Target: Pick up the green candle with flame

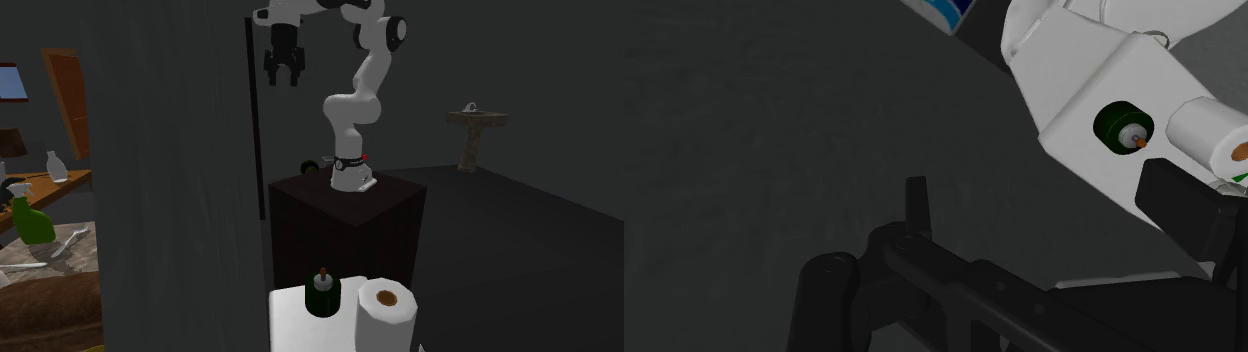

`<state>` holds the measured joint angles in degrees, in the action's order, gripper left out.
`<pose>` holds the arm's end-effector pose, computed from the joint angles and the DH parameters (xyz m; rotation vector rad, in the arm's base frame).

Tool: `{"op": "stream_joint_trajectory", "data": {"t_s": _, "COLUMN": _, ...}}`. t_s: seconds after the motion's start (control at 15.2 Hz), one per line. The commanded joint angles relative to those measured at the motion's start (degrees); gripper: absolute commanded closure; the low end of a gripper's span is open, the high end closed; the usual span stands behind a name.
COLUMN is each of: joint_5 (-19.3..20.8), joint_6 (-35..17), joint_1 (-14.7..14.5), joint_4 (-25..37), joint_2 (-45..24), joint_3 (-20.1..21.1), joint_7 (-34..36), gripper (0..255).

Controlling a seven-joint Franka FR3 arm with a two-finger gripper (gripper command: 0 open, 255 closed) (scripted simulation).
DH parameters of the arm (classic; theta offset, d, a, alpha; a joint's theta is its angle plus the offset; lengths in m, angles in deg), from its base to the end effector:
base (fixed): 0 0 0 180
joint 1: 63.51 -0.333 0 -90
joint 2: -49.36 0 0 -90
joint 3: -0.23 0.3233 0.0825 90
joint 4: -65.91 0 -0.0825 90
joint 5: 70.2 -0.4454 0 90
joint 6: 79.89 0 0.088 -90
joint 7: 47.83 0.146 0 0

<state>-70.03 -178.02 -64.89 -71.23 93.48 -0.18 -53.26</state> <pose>0.3839 0.0058 0.5439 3.1320 0.1784 0.1400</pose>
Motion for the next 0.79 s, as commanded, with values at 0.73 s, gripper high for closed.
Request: {"op": "stream_joint_trajectory", "data": {"t_s": 0.73, "joint_5": -4.0, "joint_6": -16.9, "joint_1": -4.0, "joint_4": -5.2, "joint_2": -12.7, "joint_3": 8.8, "joint_7": 7.9, "gripper": 0}}
